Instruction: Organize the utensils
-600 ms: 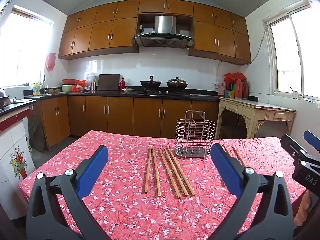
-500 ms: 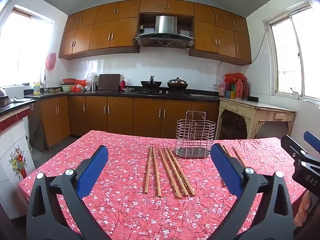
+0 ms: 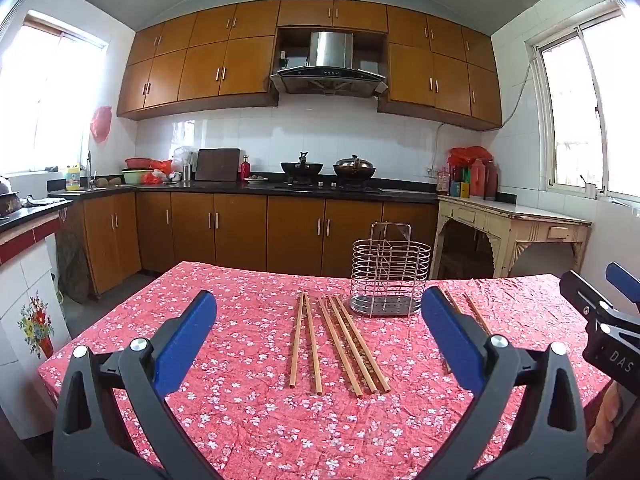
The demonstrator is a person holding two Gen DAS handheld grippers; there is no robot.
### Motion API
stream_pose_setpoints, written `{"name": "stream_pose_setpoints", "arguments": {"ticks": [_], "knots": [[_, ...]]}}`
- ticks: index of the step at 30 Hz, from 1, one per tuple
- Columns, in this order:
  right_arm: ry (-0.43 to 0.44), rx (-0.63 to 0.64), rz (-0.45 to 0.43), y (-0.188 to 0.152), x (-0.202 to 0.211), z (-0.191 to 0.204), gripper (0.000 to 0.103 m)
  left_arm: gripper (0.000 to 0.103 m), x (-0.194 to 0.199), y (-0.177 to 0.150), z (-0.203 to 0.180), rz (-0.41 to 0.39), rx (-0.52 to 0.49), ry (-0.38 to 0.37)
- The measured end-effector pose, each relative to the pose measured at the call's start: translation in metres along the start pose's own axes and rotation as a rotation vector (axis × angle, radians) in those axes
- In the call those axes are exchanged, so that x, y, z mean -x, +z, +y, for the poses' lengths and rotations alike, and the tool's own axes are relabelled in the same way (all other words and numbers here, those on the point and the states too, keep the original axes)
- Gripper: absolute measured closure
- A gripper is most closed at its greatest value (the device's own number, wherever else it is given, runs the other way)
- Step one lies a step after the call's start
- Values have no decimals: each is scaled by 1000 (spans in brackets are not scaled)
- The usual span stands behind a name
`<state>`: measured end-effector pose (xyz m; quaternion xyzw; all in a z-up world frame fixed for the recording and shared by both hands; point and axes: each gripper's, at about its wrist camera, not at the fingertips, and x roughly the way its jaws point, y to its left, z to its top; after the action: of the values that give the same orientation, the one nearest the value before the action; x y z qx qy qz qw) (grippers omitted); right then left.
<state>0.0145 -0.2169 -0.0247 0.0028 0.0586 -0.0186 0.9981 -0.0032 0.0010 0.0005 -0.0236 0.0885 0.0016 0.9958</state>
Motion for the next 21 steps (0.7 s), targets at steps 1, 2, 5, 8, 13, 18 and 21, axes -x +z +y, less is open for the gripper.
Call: {"name": "stream_pose_setpoints", "arguments": {"ticks": [1,2,5,8,13,18,21], "knots": [[1,0,0,0,0,0,4,2,0,0,0,0,1,0],[1,0,1,0,0,-1,4,2,0,0,0,0,0,1],[1,0,2,1,1,-2,4,2,0,-1,-1,1,0,-1],[1,-3,3,0,3,-3,4,2,-1,1,4,2,-1,0],[0,-2,4,1,1,1,4,2,0,0,4,3,2,0],[-1,-6,6,-3,-4,4,4,2,-7,-6,0,8,1,-3],[1,-6,5,-4,-4,6,4,2,-7,-6,0,8,1,-3]]}}
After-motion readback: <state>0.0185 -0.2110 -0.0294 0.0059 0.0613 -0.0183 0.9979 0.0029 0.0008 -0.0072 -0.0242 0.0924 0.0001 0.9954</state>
